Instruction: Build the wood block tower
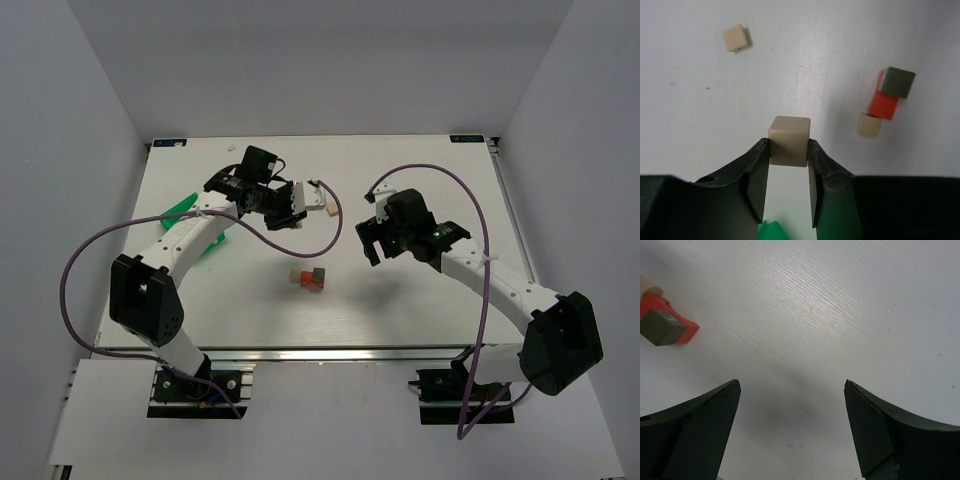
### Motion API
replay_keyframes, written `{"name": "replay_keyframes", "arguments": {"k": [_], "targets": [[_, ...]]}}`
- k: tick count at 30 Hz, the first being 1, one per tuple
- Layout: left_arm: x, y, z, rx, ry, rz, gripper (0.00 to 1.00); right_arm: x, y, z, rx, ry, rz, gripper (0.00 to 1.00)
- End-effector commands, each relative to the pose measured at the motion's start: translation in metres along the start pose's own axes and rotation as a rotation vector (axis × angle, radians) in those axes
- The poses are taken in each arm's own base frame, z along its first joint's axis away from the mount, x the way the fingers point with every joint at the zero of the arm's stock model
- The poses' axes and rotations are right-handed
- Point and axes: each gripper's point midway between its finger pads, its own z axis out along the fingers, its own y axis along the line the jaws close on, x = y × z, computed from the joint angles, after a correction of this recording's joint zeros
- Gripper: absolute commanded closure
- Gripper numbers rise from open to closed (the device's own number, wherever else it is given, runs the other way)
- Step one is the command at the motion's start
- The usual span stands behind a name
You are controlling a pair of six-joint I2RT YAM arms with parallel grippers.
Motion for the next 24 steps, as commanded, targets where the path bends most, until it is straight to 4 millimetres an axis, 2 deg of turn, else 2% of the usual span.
{"name": "replay_keyframes", "arguments": {"k": [1,4,10,19,24], "targets": [[0.009,-0.031,-0.005,0.139,0.023,0.017,1.00,-0.013,-0.012,0.003,0.056,-0.012,-0.006,0.11],[0.008,-0.037,-0.005,0.145,-0.009,0.012,1.00,-0.008,-0.013,0.007,0.069,0.027,0.000,0.11],[-0.015,-0.050,-0.006,0.193,-0.129,0.022,1.00,-0.005,-0.014,0.008,0.076,0.030,0.013,0.11],[-0.003,-0.064,0.014,0.279,-0.117,-0.035,1.00,-0.007,-0.014,0.005,0.080,0.014,0.017,0.11],[0.010,-0.076,0.028,0.316,-0.084,-0.072,1.00,-0.007,-0.015,0.005,0.084,0.018,0.017,0.11]]}}
